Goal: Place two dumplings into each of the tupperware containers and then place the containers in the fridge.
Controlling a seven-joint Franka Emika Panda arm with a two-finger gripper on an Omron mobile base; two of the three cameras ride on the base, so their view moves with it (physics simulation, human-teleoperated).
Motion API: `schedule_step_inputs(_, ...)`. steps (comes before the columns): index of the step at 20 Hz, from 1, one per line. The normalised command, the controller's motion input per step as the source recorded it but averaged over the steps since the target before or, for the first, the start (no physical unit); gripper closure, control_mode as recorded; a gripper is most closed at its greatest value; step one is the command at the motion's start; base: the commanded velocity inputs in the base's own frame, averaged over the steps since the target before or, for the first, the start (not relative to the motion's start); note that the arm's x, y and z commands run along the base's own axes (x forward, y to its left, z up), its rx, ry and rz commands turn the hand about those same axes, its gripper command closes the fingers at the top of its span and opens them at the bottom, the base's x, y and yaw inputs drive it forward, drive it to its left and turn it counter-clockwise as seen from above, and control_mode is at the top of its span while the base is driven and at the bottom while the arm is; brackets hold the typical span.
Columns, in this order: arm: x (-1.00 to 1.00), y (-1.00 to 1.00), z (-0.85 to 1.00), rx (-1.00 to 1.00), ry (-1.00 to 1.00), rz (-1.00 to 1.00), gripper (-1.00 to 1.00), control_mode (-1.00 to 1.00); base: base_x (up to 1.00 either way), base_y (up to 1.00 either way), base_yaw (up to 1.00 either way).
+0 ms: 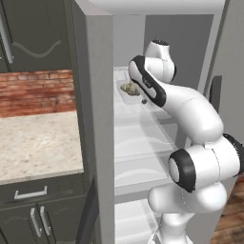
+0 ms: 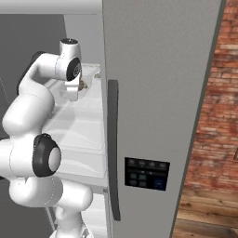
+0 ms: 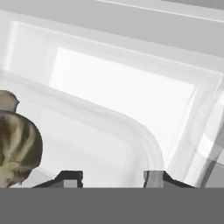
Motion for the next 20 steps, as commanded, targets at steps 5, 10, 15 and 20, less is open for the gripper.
schedule_step_inputs(5,-0.52,-0.02,-0.03,0.00,-0.40,-0.01,-1.00,-1.00,0.00,0.00,0.00)
schedule_step_inputs(10,-1.00,-0.03,0.10,0.01,-0.30,-0.04,-1.00,-1.00,0.00,0.00,0.00)
schedule_step_inputs(15,-0.59,-0.01,0.61,0.02,-0.16,-0.01,-1.00,-1.00,0.00,0.00,0.00)
schedule_step_inputs(20,-0.70,-0.02,0.68,0.03,-0.15,0.00,-1.00,-1.00,0.00,0.00,0.00)
